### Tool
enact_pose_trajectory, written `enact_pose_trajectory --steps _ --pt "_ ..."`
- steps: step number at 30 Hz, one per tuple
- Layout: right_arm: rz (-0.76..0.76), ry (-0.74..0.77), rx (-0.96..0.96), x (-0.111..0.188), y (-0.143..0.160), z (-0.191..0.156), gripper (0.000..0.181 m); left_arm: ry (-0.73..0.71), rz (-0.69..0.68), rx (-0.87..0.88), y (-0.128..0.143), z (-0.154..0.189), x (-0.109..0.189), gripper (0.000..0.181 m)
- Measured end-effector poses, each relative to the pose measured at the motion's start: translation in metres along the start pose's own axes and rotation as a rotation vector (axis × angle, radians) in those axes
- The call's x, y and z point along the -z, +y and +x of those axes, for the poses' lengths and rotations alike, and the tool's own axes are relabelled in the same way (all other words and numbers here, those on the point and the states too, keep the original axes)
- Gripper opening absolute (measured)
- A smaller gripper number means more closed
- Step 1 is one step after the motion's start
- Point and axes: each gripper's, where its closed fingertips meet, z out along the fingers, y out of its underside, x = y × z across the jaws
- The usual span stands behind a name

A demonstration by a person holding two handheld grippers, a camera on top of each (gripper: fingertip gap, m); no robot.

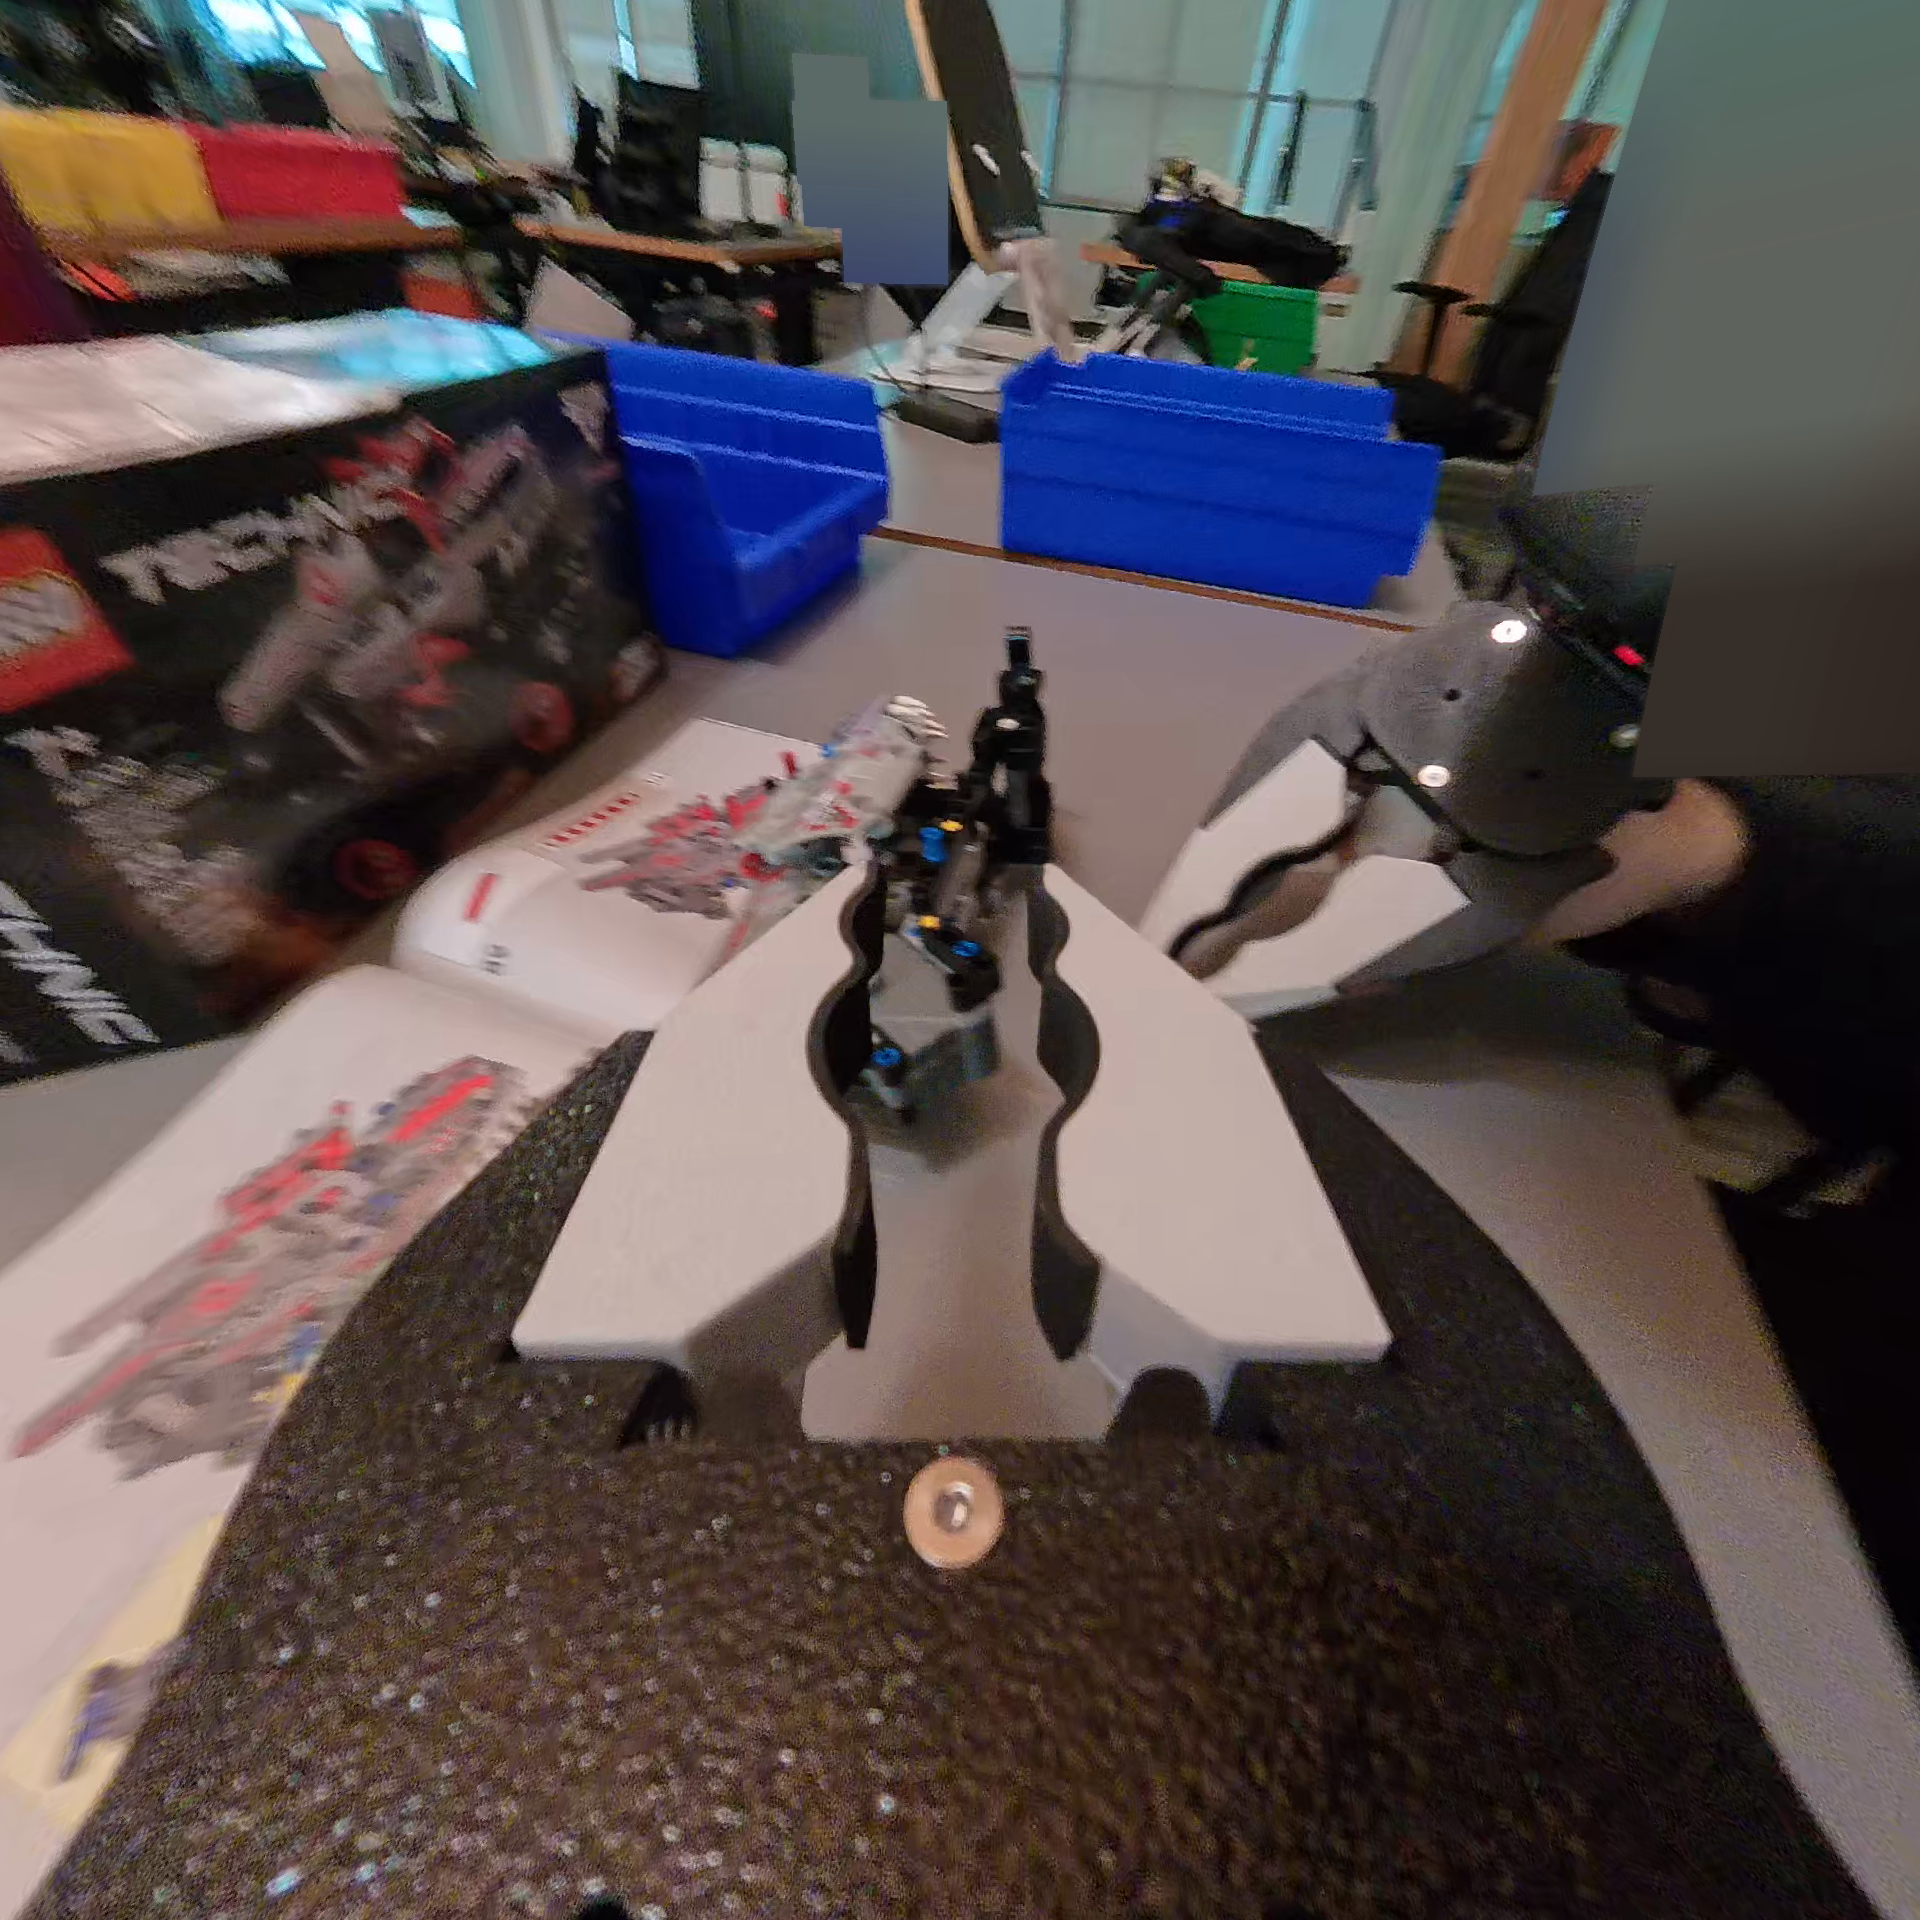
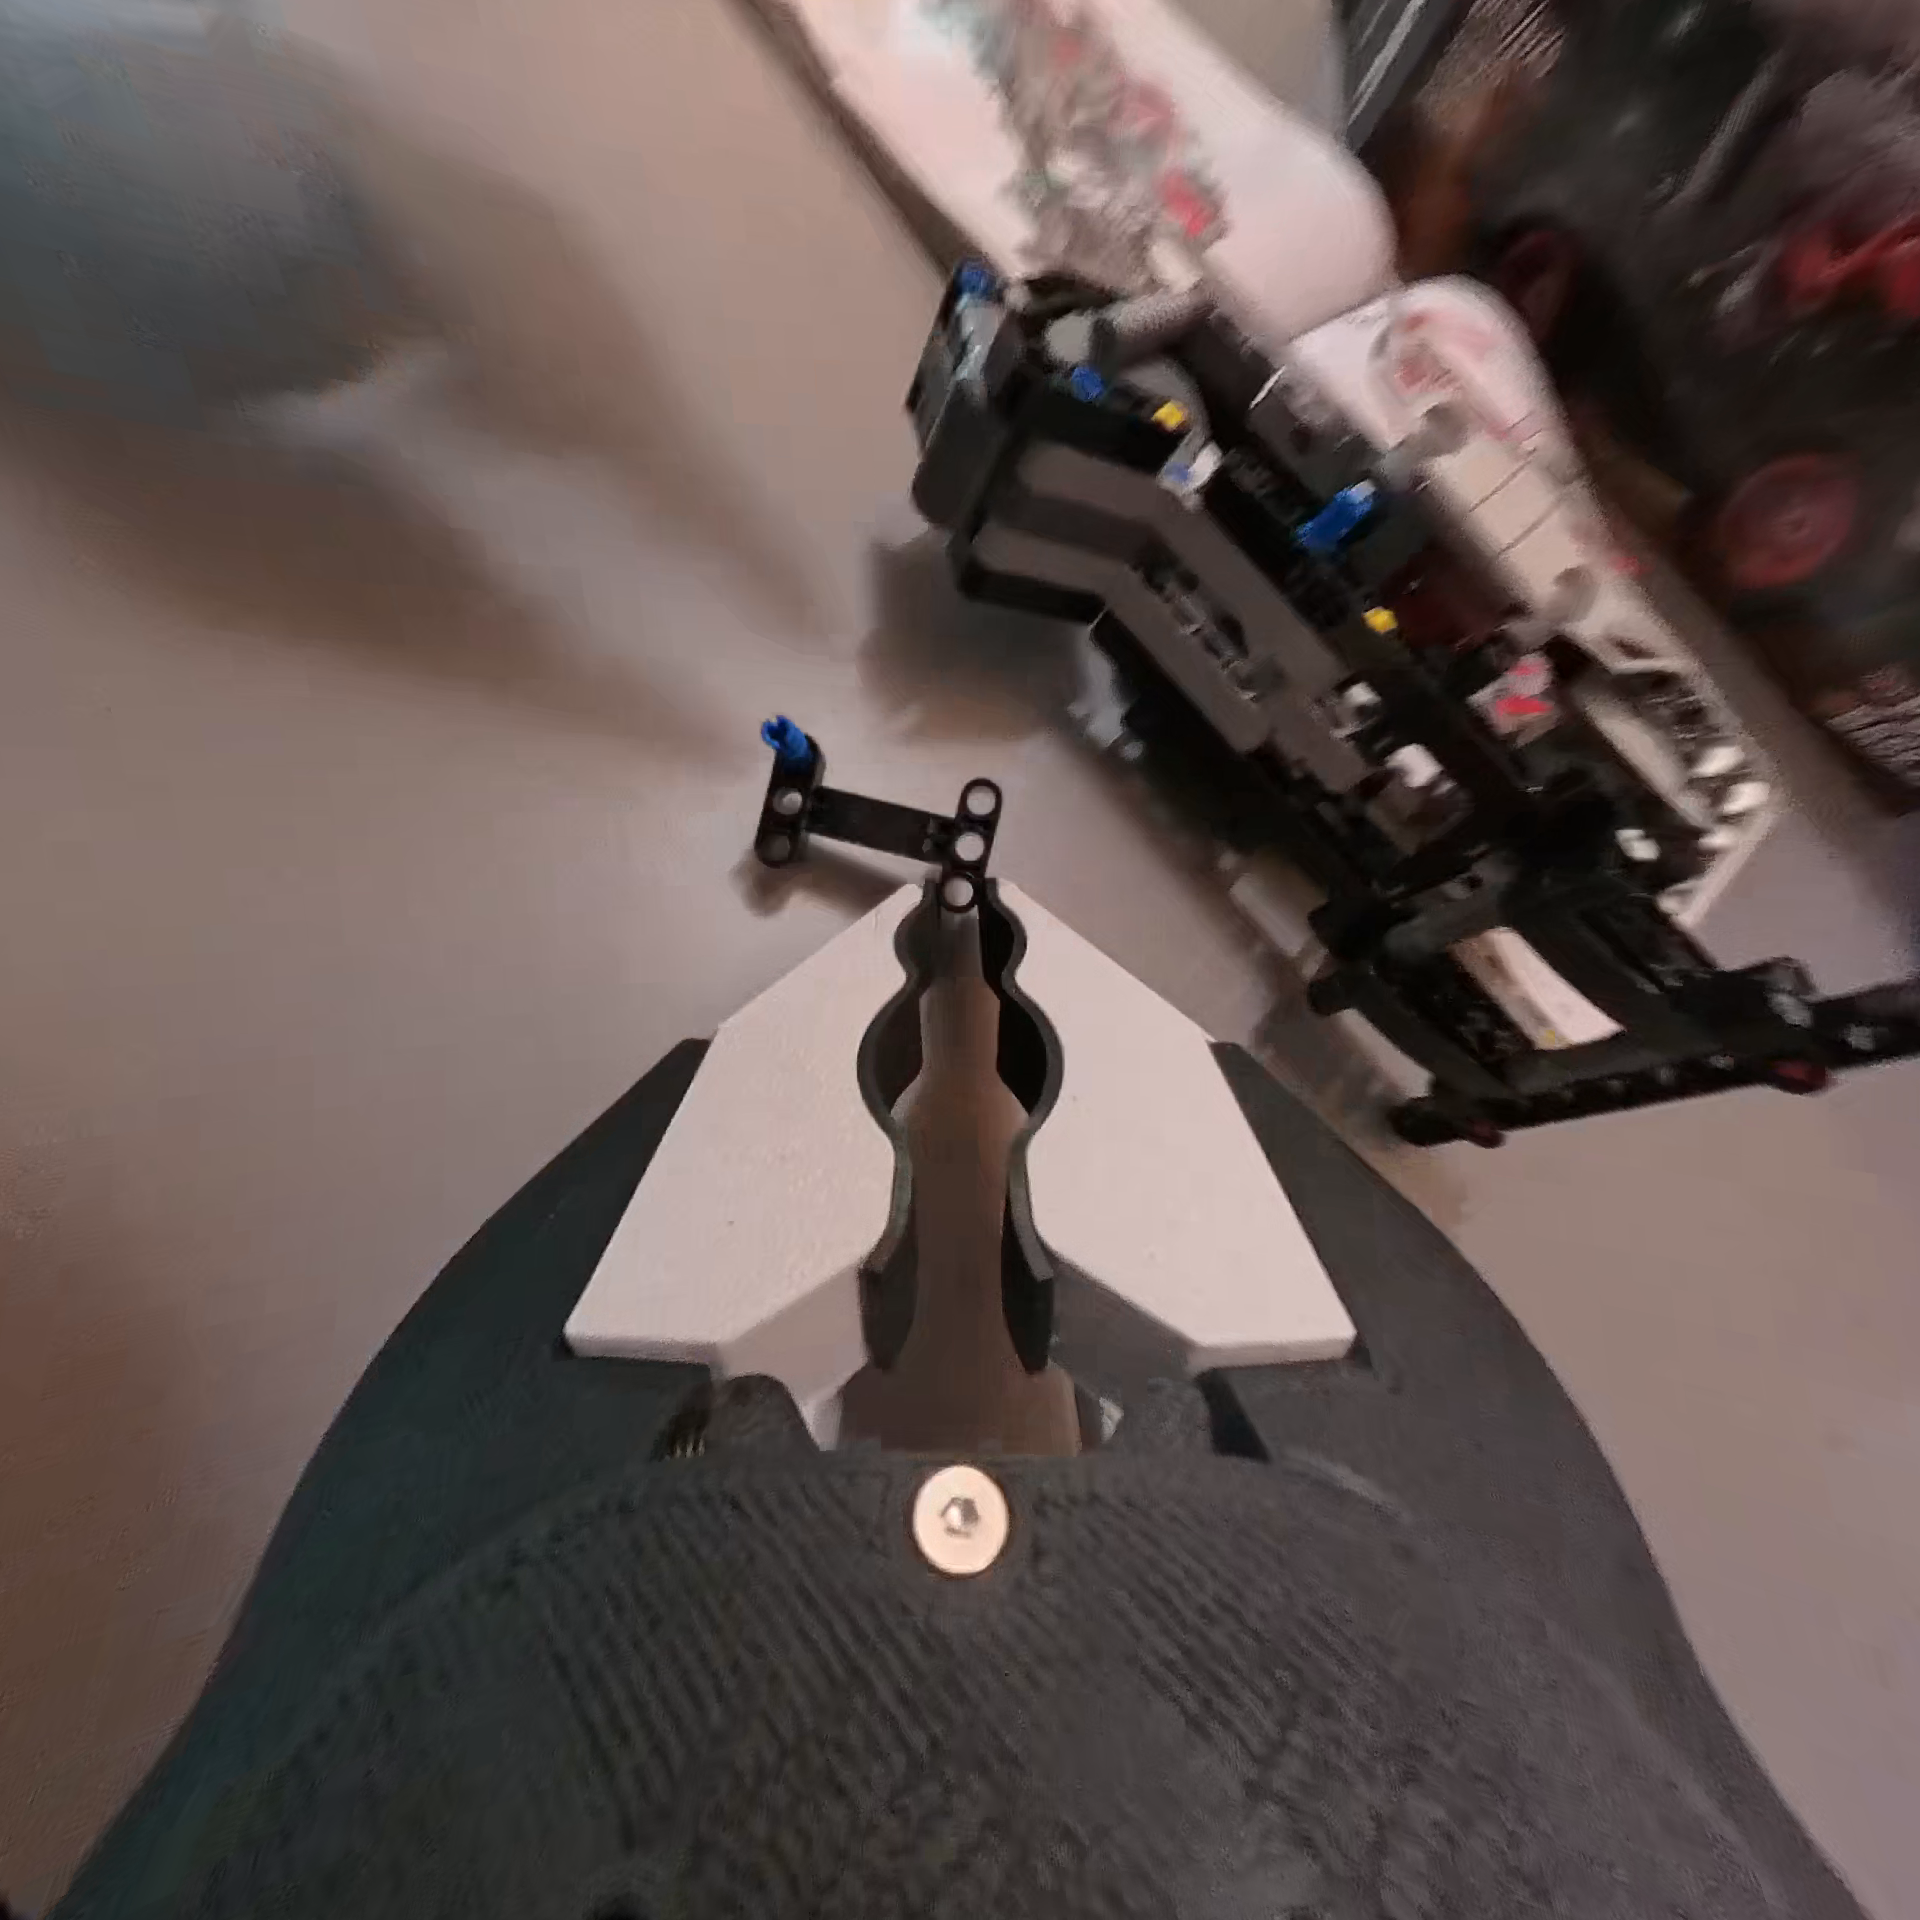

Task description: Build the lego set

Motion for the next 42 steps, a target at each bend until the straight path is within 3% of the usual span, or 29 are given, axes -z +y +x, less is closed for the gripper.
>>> enact_pose_trajectory --steps 4,9,11,13,15,19,24,30,33,38,40,42 --pt "-0.007 -0.097 -0.027 -0.001 -0.004 -0.007 0.026 -0.099 -0.043 -0.201 -0.007 -0.015 -0.008 0.018" --pt "0.090 -0.205 0.059 0.021 -0.009 -0.005 0.044 -0.063 -0.143 -0.439 -0.023 -0.010 -0.038 0.025" --pt "0.212 -0.059 0.065 0.038 -0.018 0.035 0.036 0.000 -0.226 -0.511 -0.019 -0.004 -0.052 0.039" --pt "0.293 0.147 0.147 0.049 -0.018 0.081 0.050 0.031 -0.308 -0.538 -0.011 -0.001 -0.066 0.056" --pt "0.318 0.228 0.298 0.050 -0.016 0.098 0.056 0.052 -0.341 -0.605 -0.003 0.006 -0.081 0.059" --pt "0.346 0.240 0.470 0.044 -0.011 0.104 0.068 -0.034 -0.454 -0.804 0.016 0.001 -0.097 0.055" --pt "0.320 0.091 0.347 0.024 0.000 0.095 0.099 -0.064 -0.569 -0.804 0.025 -0.002 -0.105 0.051" --pt "0.316 0.090 0.230 0.028 0.000 0.114 0.090 -0.044 -0.624 -0.625 0.024 -0.005 -0.108 0.050" --pt "0.321 -0.018 0.033 0.028 0.009 0.126 0.089 -0.034 -0.637 -0.560 0.027 -0.009 -0.110 0.042" --pt "0.349 -0.332 -0.268 0.022 0.006 0.116 0.071 -0.069 -0.613 -0.634 0.026 -0.011 -0.108 0.034" --pt "0.307 -0.344 -0.263 0.016 0.010 0.112 0.073 -0.077 -0.588 -0.697 0.027 -0.007 -0.106 0.026" --pt "0.334 -0.313 -0.199 0.019 0.006 0.108 0.055 -0.100 -0.545 -0.753 0.026 -0.002 -0.104 0.026"
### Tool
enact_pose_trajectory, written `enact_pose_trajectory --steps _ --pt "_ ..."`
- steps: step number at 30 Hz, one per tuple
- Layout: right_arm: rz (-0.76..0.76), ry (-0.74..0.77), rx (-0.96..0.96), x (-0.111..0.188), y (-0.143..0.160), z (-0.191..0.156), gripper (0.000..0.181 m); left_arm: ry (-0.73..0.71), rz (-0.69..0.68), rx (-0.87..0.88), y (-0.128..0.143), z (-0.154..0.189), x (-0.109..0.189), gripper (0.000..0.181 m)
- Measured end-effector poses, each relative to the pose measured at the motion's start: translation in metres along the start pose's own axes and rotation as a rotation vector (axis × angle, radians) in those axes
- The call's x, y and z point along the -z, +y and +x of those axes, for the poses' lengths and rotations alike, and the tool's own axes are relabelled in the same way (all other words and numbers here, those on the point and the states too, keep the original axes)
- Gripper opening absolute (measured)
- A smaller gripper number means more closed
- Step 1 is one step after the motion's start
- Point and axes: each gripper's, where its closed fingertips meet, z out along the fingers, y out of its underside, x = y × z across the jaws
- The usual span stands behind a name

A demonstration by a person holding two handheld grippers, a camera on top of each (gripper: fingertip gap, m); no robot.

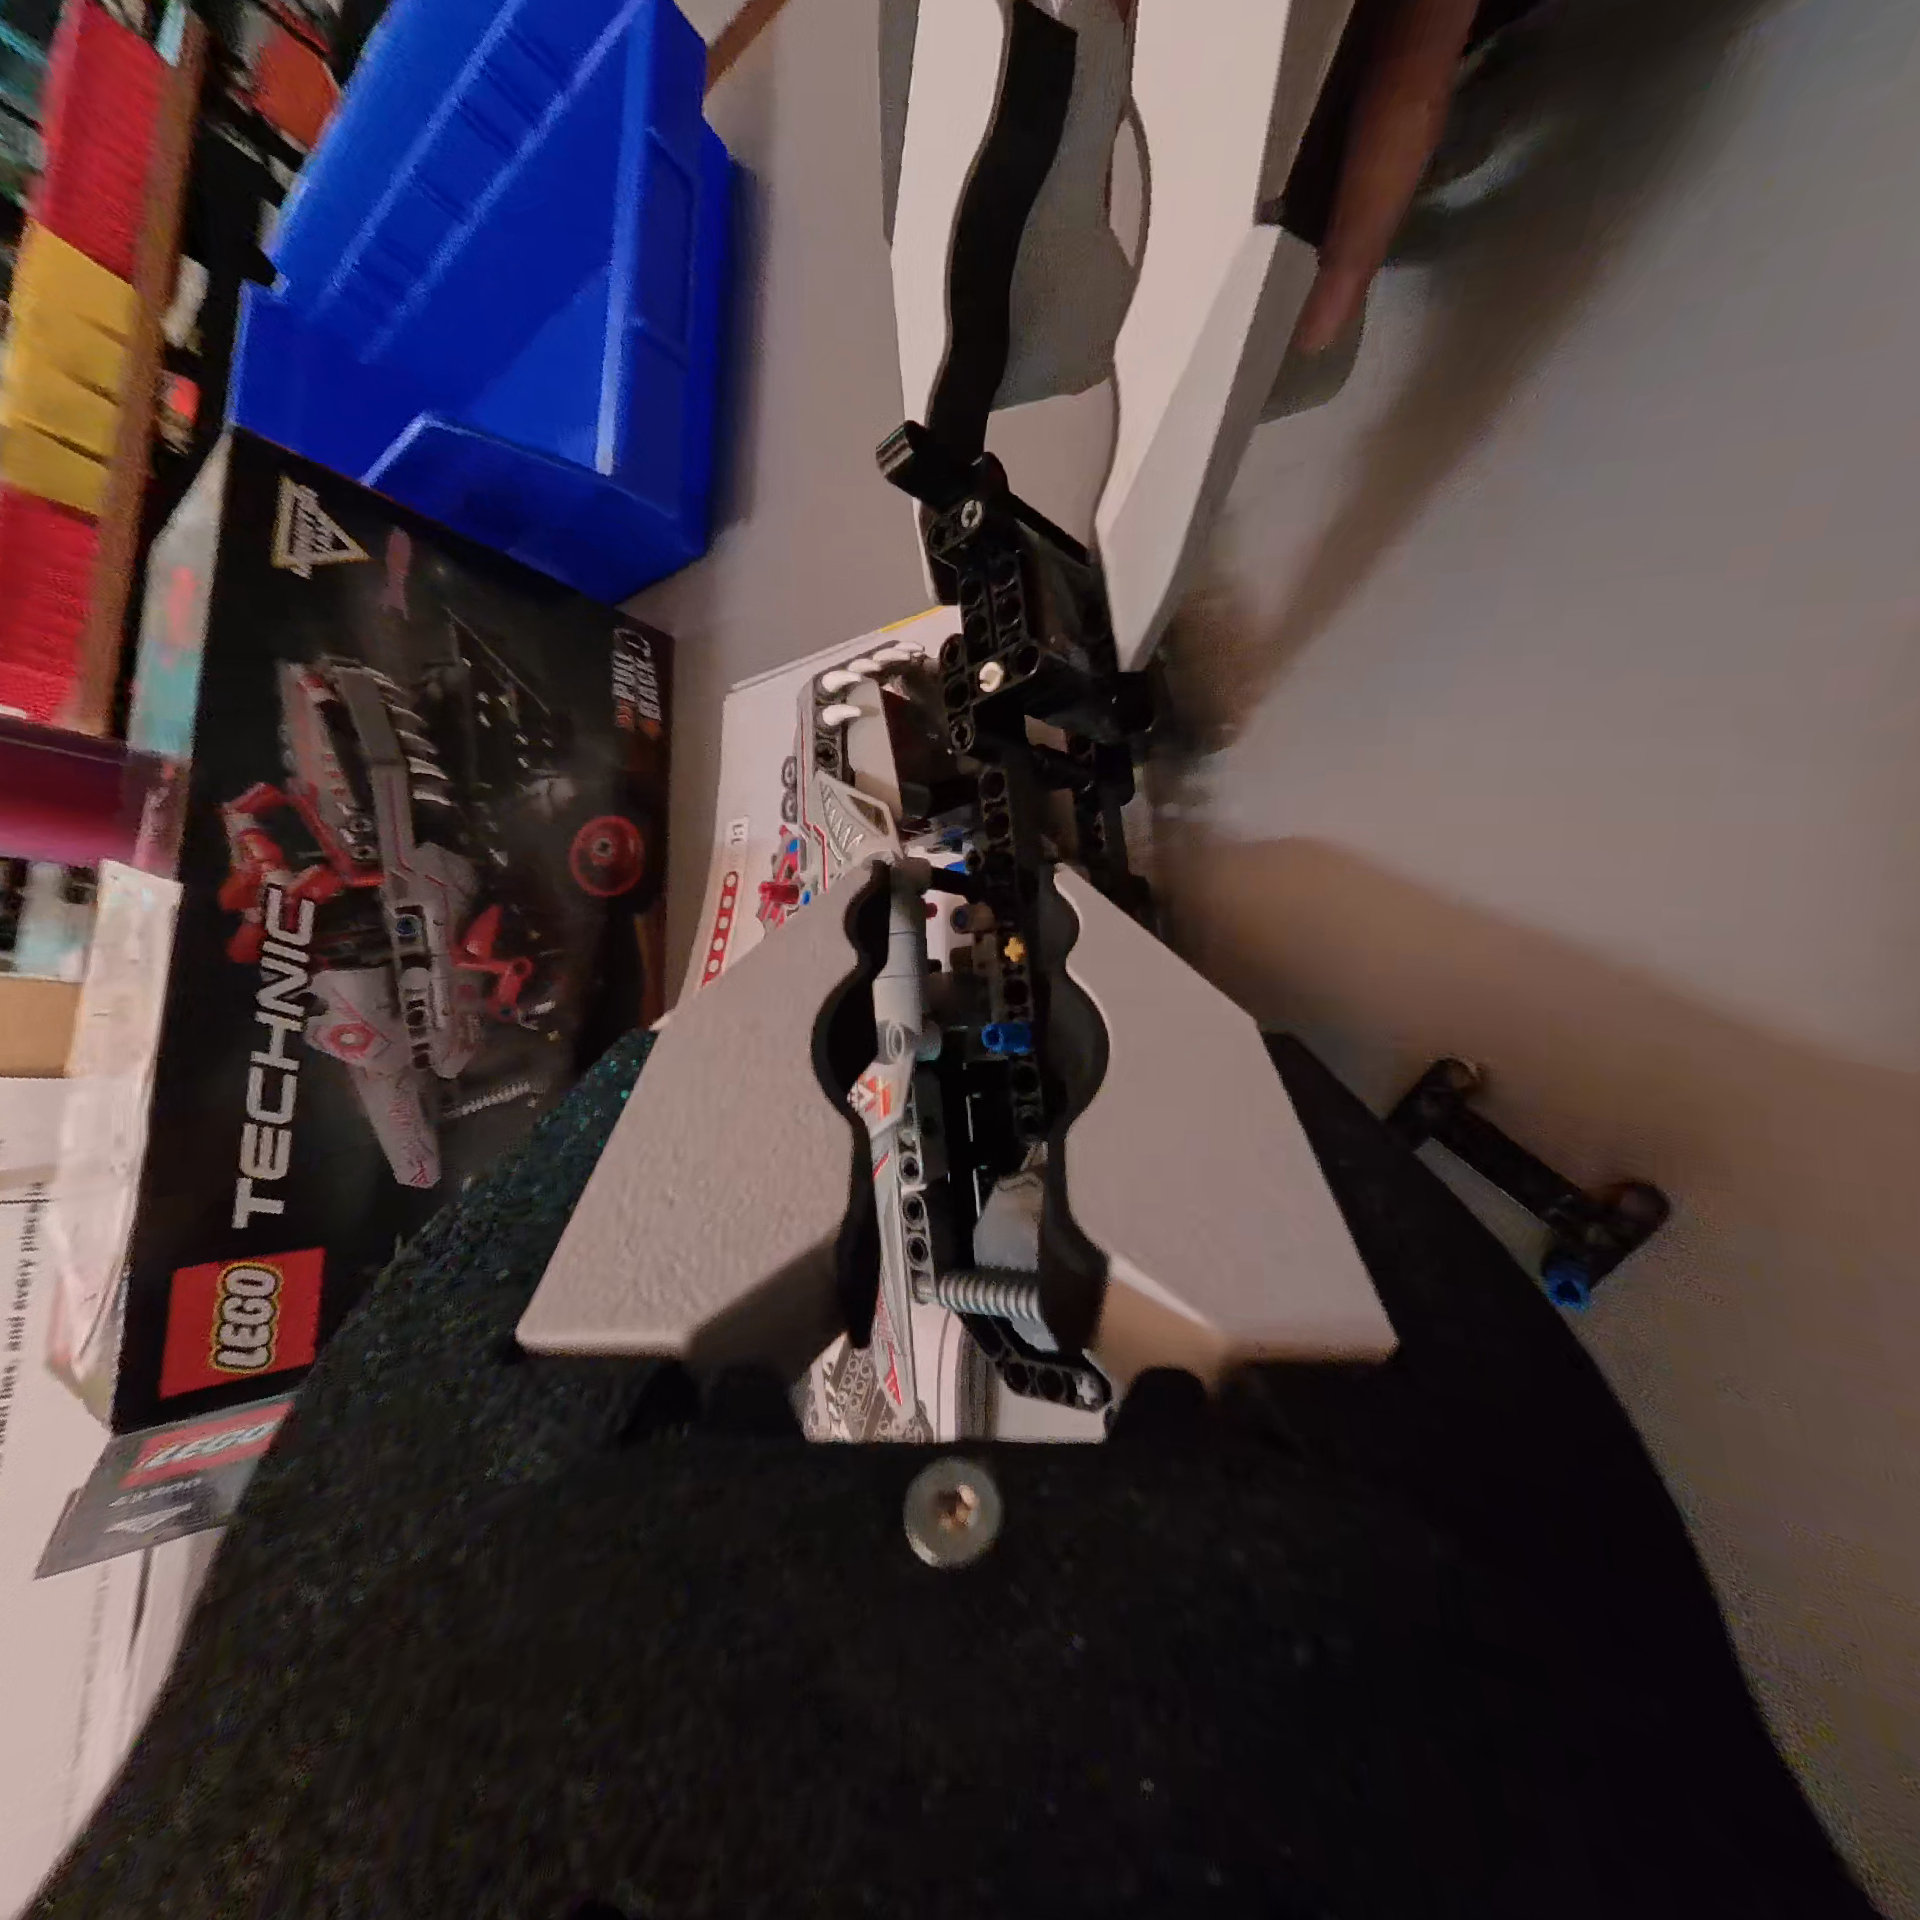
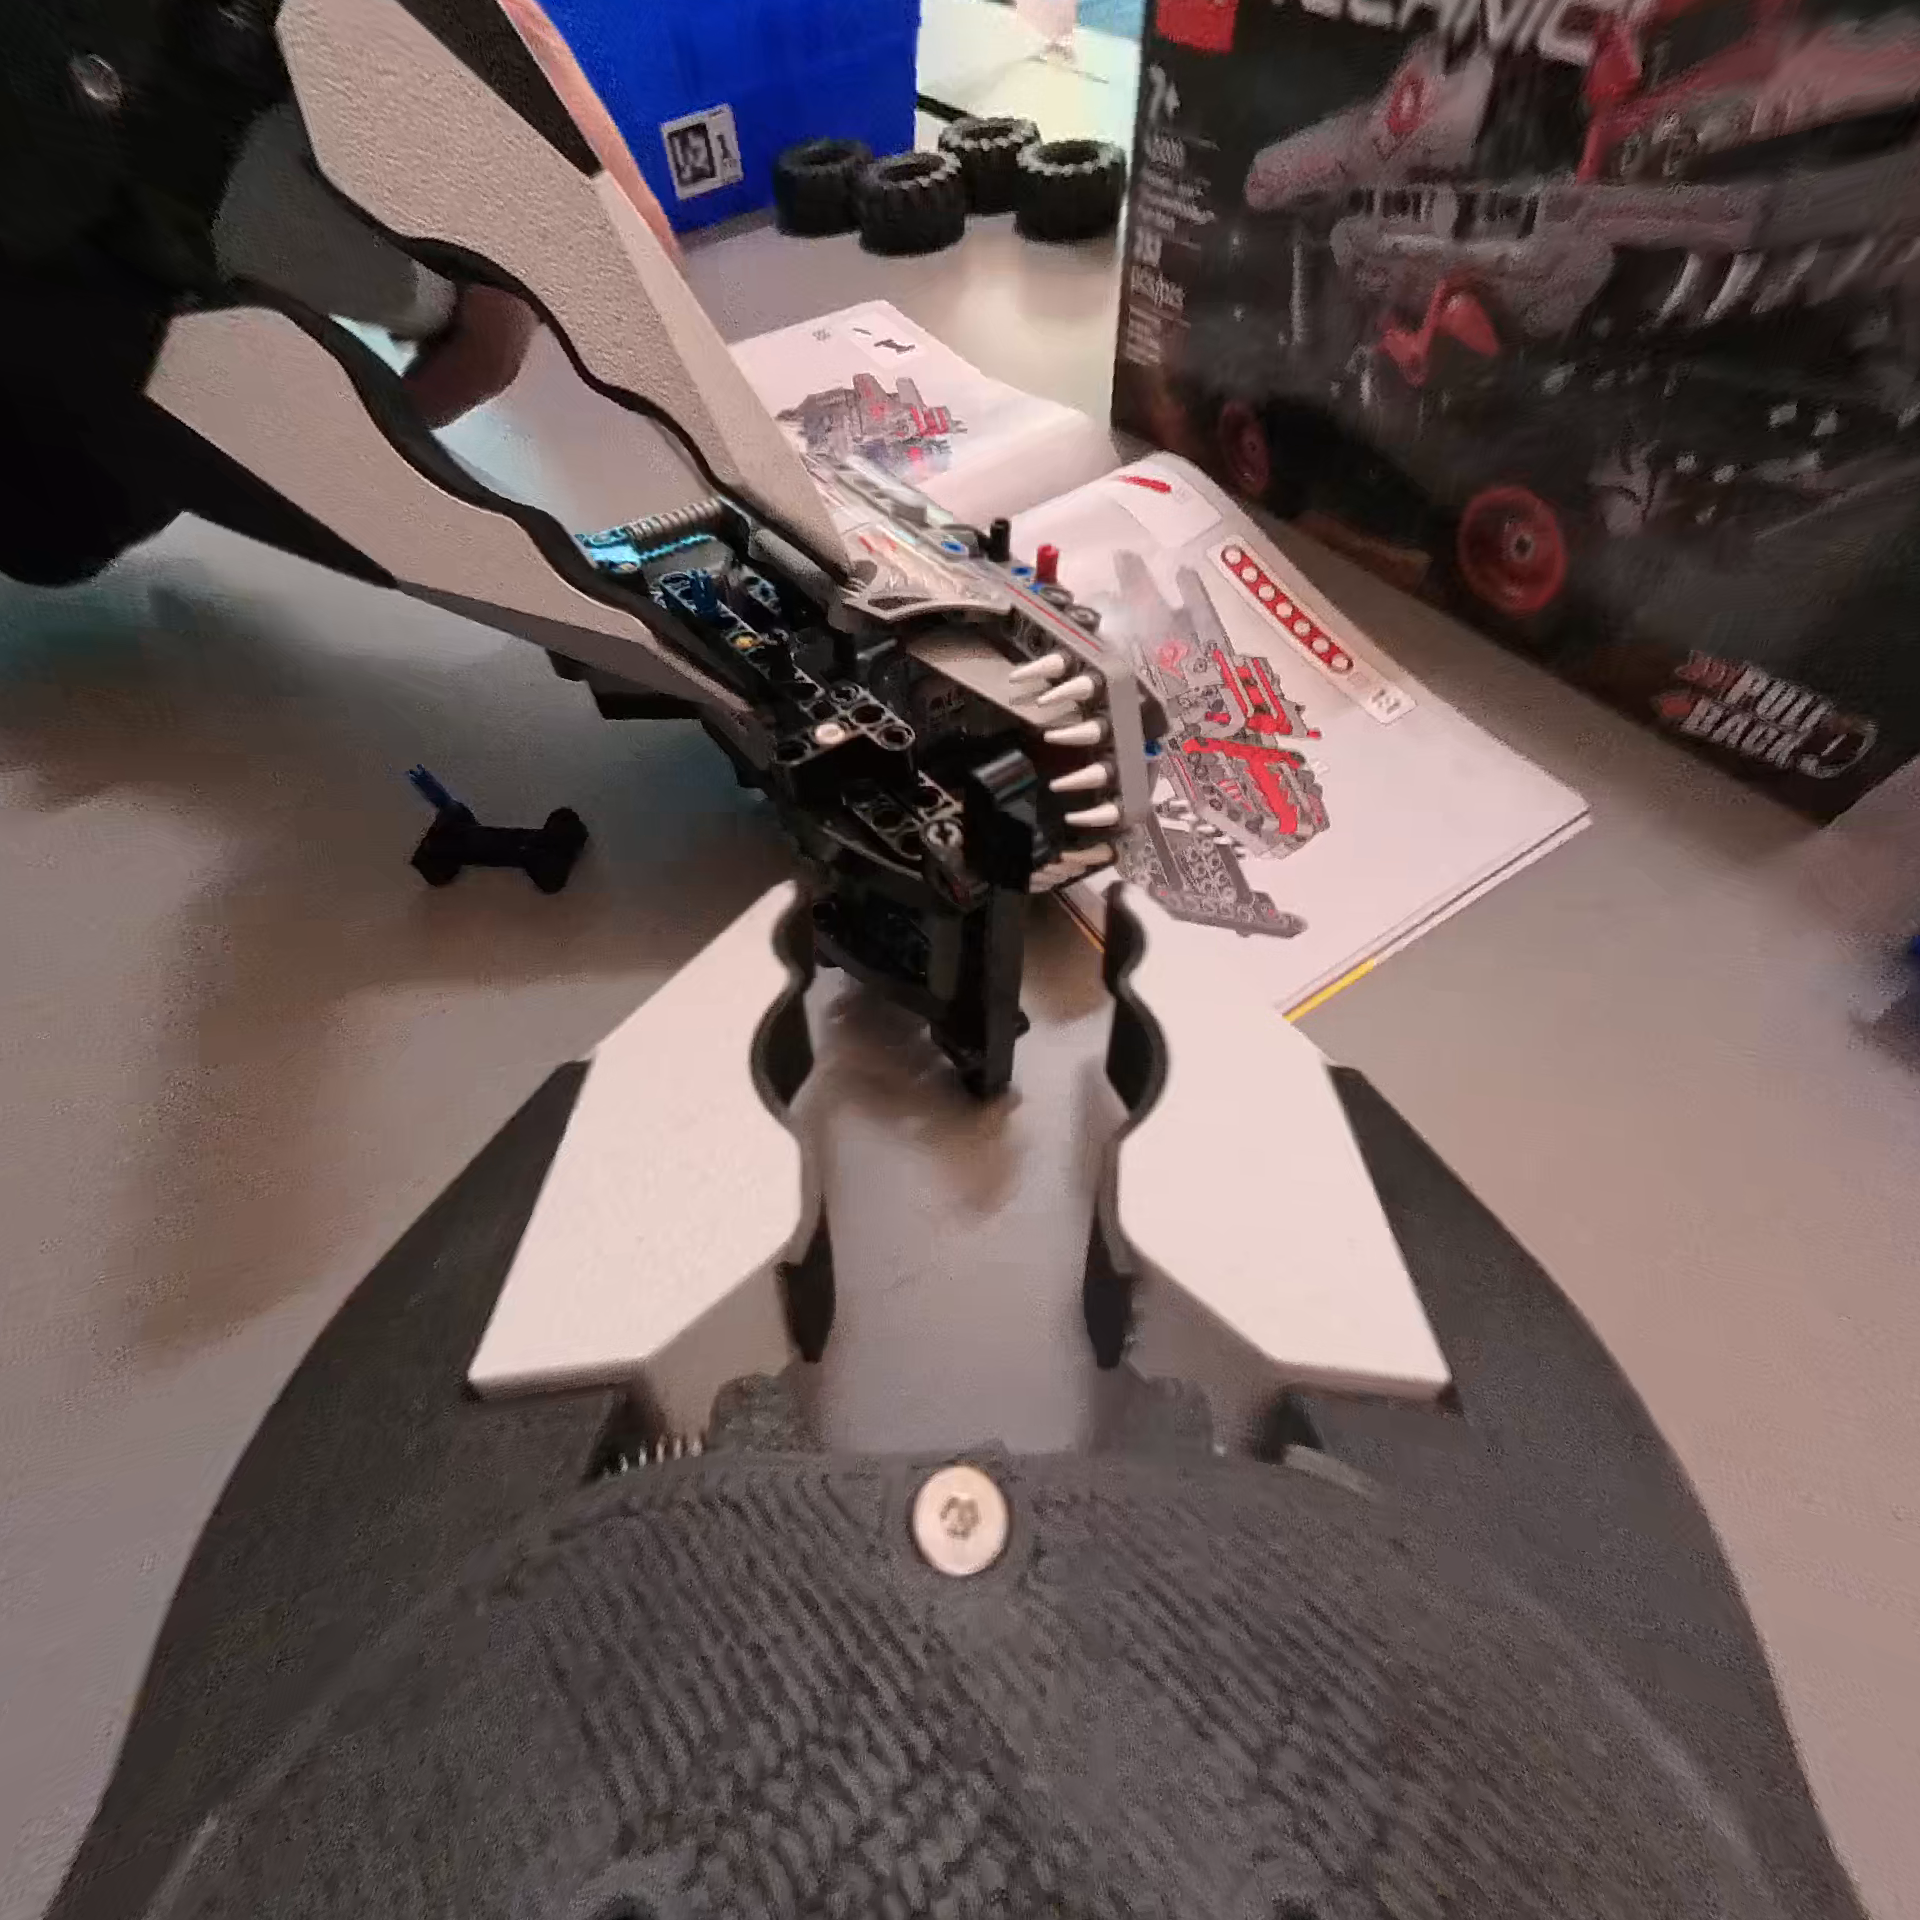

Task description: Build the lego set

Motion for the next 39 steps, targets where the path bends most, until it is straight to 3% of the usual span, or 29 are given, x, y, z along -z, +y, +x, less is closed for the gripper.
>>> enact_pose_trajectory --steps 2,8,11,15,19,22,24,28,30,32,34,38,39 --pt "0.010 0.022 0.087 0.000 -0.001 -0.007 0.036 -0.031 0.024 -0.019 -0.001 0.003 0.002 0.025" --pt "-0.034 0.130 0.260 -0.010 0.002 -0.014 0.038 -0.083 0.091 -0.065 -0.002 0.008 0.007 0.025" --pt "-0.052 0.074 0.222 -0.010 0.006 -0.024 0.027 -0.081 0.108 -0.095 0.000 0.009 0.010 0.024" --pt "-0.066 0.086 0.197 -0.016 0.005 -0.024 0.026 -0.070 0.110 -0.134 0.005 0.005 0.009 0.025" --pt "-0.081 -0.023 0.150 -0.015 0.005 -0.031 0.030 -0.010 0.125 -0.141 0.006 0.002 0.007 0.025" --pt "-0.066 0.083 0.265 0.013 -0.012 -0.002 0.045 0.009 0.106 -0.129 0.009 -0.004 0.005 0.026" --pt "-0.063 0.121 0.359 0.022 -0.025 0.012 0.035 0.001 0.088 -0.149 0.012 -0.007 0.002 0.028" --pt "-0.086 -0.048 0.502 0.025 -0.035 0.001 0.057 0.002 0.076 -0.183 0.011 -0.007 -0.001 0.028" --pt "-0.010 -0.151 0.475 0.041 -0.050 -0.006 0.051 0.004 0.075 -0.176 0.011 -0.007 -0.001 0.027" --pt "0.051 -0.158 0.456 0.047 -0.067 0.003 0.047 0.007 0.076 -0.182 0.011 -0.007 -0.001 0.028" --pt "0.100 -0.069 0.462 0.032 -0.083 0.025 0.045 0.013 0.078 -0.187 0.011 -0.007 -0.002 0.028" --pt "-0.036 -0.191 0.655 -0.016 -0.054 0.017 0.048 0.042 0.095 -0.194 0.012 -0.009 -0.003 0.028" --pt "-0.043 -0.206 0.690 -0.025 -0.053 0.016 0.039 0.043 0.082 -0.186 0.014 -0.011 -0.004 0.029"
